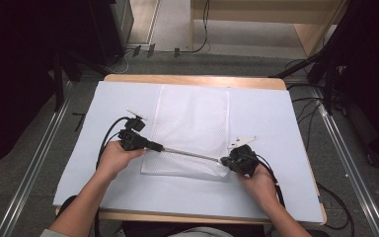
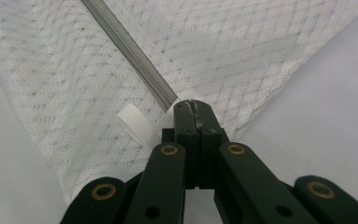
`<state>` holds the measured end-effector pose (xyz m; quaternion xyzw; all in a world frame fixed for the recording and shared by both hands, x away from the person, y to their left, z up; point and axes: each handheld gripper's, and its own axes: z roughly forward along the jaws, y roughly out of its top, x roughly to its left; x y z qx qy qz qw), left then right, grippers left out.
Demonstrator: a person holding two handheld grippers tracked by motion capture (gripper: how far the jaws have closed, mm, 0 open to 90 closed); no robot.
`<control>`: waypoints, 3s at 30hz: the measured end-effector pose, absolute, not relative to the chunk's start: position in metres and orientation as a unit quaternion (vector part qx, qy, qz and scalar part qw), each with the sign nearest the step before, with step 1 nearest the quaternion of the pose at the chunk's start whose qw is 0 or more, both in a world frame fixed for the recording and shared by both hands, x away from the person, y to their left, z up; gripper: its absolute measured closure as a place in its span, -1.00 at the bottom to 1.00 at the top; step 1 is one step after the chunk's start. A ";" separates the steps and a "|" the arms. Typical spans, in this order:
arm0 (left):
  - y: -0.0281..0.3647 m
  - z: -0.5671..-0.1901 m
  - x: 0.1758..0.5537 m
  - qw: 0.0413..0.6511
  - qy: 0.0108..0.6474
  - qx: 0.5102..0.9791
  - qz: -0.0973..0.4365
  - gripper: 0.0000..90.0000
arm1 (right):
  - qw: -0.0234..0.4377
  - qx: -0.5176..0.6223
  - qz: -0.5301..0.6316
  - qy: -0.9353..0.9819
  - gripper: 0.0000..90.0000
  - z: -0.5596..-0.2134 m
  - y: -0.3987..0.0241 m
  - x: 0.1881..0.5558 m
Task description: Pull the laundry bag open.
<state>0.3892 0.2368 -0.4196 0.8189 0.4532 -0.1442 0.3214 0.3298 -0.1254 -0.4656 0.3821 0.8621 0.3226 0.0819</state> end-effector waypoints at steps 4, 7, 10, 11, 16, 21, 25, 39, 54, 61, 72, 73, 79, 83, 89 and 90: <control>0.239 -0.420 0.390 0.320 0.457 0.817 -0.148 0.97 | 0.083 0.381 0.322 0.863 1.00 -0.466 -0.126 0.330; 0.239 -0.420 0.390 0.316 0.459 0.817 -0.147 0.97 | 0.082 0.381 0.323 0.862 1.00 -0.466 -0.126 0.330; 0.248 -0.419 0.390 0.313 0.471 0.813 -0.138 0.97 | 0.078 0.387 0.322 0.860 1.00 -0.465 -0.126 0.330; 0.253 -0.419 0.390 0.313 0.478 0.809 -0.135 0.97 | 0.075 0.389 0.323 0.859 1.00 -0.465 -0.126 0.331; 0.273 -0.421 0.389 0.319 0.493 0.796 -0.148 0.97 | 0.075 0.388 0.323 0.860 1.00 -0.466 -0.126 0.331; 0.279 -0.421 0.389 0.322 0.498 0.792 -0.145 0.97 | 0.074 0.389 0.321 0.860 1.00 -0.465 -0.126 0.331; 0.283 -0.422 0.389 0.315 0.504 0.792 -0.137 0.97 | 0.072 0.389 0.320 0.861 1.00 -0.465 -0.126 0.332; 0.302 -0.434 0.388 0.311 0.525 0.779 -0.145 0.96 | 0.069 0.383 0.321 0.863 1.00 -0.465 -0.127 0.333; 0.297 -0.435 0.378 0.324 0.507 0.787 -0.140 0.95 | 0.064 0.379 0.319 0.866 1.00 -0.464 -0.128 0.336; 0.295 -0.438 0.372 0.326 0.504 0.787 -0.144 0.94 | 0.065 0.382 0.318 0.865 1.00 -0.463 -0.130 0.339; 0.294 -0.441 0.370 0.327 0.496 0.791 -0.149 0.93 | 0.044 0.378 0.340 0.860 1.00 -0.460 -0.135 0.342; 0.294 -0.442 0.370 0.324 0.493 0.794 -0.151 0.90 | 0.042 0.381 0.344 0.857 0.97 -0.459 -0.136 0.342; 0.298 -0.435 0.368 0.363 0.475 0.794 -0.115 0.45 | 0.046 0.394 0.377 0.837 0.84 -0.452 -0.147 0.343; 0.298 -0.428 0.366 0.377 0.459 0.801 -0.077 0.33 | 0.053 0.398 0.400 0.824 0.74 -0.447 -0.157 0.344; 0.306 -0.422 0.365 0.395 0.461 0.794 -0.042 0.19 | 0.055 0.406 0.432 0.803 0.56 -0.443 -0.174 0.346; 0.307 -0.422 0.365 0.394 0.462 0.794 -0.036 0.16 | 0.058 0.408 0.435 0.801 0.53 -0.442 -0.176 0.347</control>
